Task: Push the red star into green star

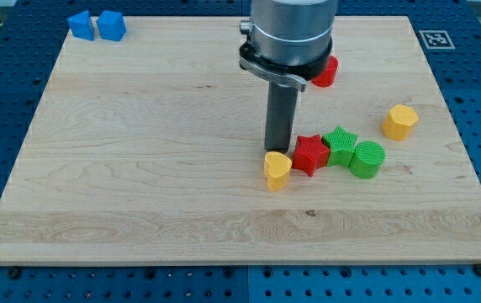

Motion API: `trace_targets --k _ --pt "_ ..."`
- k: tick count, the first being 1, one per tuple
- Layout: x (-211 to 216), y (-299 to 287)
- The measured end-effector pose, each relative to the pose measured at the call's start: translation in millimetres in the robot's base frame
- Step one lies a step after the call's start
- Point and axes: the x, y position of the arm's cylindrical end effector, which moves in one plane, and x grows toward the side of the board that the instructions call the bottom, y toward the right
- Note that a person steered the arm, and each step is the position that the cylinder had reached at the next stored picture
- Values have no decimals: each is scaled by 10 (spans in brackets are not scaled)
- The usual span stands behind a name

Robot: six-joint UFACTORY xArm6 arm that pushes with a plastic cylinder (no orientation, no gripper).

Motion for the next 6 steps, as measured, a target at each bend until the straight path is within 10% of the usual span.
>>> trace_targets --k 6 --pt "27 897"
